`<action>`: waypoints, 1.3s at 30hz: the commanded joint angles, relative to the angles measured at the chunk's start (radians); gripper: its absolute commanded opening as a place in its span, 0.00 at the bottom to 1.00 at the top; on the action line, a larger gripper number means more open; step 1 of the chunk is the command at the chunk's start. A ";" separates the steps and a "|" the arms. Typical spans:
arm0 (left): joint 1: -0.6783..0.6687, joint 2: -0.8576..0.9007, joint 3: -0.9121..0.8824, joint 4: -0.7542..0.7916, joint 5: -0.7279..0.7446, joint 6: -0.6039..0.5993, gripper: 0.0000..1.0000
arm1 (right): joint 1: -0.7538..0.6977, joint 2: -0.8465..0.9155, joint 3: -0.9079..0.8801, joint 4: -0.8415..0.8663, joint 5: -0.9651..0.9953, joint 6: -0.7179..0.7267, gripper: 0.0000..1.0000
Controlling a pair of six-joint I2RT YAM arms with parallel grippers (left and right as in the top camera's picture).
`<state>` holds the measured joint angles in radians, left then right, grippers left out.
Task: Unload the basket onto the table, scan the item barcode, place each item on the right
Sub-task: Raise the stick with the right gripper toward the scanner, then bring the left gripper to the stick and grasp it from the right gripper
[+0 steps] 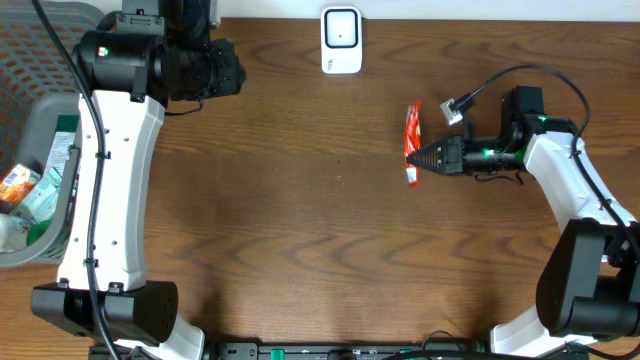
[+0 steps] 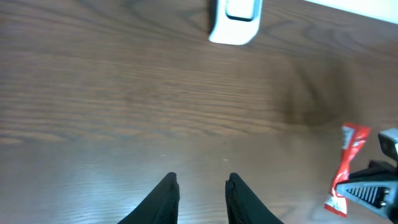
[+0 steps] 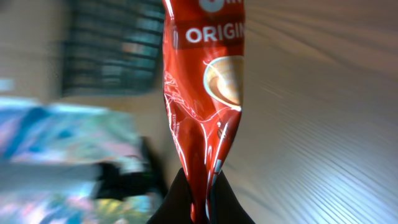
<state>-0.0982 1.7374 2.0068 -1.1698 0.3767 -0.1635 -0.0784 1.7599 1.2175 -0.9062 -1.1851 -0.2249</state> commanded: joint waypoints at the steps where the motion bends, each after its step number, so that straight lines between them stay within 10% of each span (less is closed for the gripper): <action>1: 0.003 0.005 -0.002 0.012 0.127 0.065 0.34 | 0.002 -0.015 0.011 -0.006 -0.363 -0.167 0.01; 12: 0.000 0.060 -0.002 0.141 0.655 0.153 0.47 | 0.051 -0.016 0.044 0.004 -0.376 -0.112 0.01; 23: -0.041 0.134 -0.002 0.179 0.719 0.162 0.49 | 0.161 -0.017 0.122 0.043 -0.376 -0.034 0.01; 39: -0.167 0.133 -0.002 0.264 0.768 0.194 0.49 | 0.223 -0.017 0.122 0.700 -0.375 0.573 0.01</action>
<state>-0.2592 1.8759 2.0068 -0.9131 1.1091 0.0086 0.1356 1.7580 1.3231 -0.2646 -1.5368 0.1631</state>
